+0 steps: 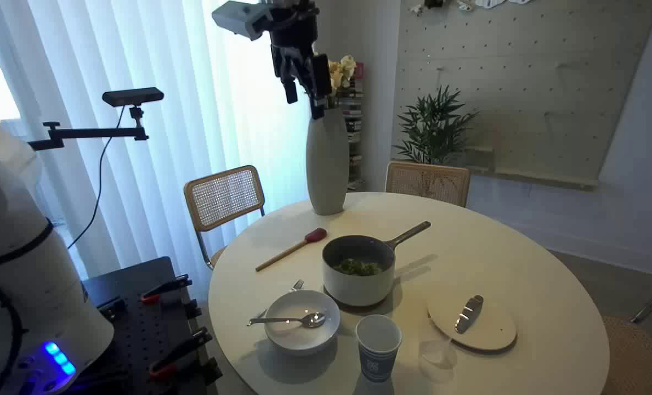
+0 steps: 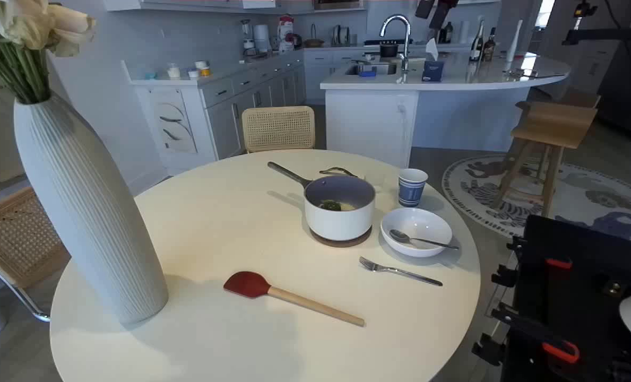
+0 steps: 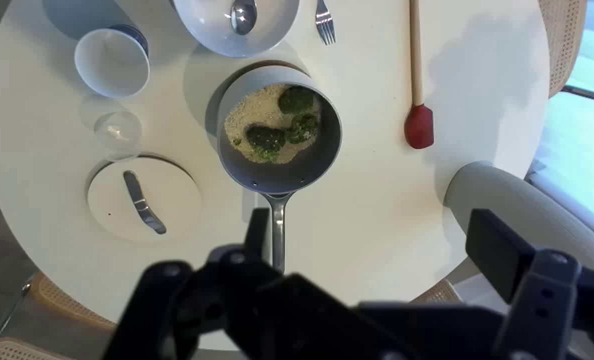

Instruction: Pick the spatula on the table and put it in the pot

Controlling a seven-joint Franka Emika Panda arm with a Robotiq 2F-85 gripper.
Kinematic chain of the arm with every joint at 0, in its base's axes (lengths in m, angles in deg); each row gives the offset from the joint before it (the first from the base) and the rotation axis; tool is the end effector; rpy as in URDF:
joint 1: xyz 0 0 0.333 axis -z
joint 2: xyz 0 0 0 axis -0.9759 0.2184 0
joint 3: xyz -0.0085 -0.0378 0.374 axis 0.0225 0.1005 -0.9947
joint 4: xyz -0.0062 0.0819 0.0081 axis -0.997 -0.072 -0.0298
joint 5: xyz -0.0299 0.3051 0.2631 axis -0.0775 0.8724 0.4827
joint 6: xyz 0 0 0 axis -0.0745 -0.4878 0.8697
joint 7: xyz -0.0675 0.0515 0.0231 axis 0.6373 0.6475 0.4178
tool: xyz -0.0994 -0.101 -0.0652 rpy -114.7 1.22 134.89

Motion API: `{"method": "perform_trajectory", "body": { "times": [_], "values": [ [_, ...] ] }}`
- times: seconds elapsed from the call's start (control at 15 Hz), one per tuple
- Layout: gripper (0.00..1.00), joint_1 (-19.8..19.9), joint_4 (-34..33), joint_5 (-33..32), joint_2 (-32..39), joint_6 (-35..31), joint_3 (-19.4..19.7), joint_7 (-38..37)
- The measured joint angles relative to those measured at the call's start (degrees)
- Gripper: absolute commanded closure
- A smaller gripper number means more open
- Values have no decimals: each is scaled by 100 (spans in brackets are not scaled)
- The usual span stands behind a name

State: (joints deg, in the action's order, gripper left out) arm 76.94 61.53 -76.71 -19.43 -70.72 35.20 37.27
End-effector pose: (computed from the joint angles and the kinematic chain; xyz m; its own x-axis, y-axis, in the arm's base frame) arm 0.4189 -0.1377 0.5577 0.9666 -0.0391 0.2534 0.0139 -0.9789 -0.2038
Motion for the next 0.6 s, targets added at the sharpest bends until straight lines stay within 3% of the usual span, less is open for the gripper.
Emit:
{"method": "perform_trajectory", "body": {
  "times": [0.27,0.6],
  "values": [
    [0,18,4,0,4,0,-36,-13],
    [0,-1,181,22,131,-16,-554,-44]
  ]
}}
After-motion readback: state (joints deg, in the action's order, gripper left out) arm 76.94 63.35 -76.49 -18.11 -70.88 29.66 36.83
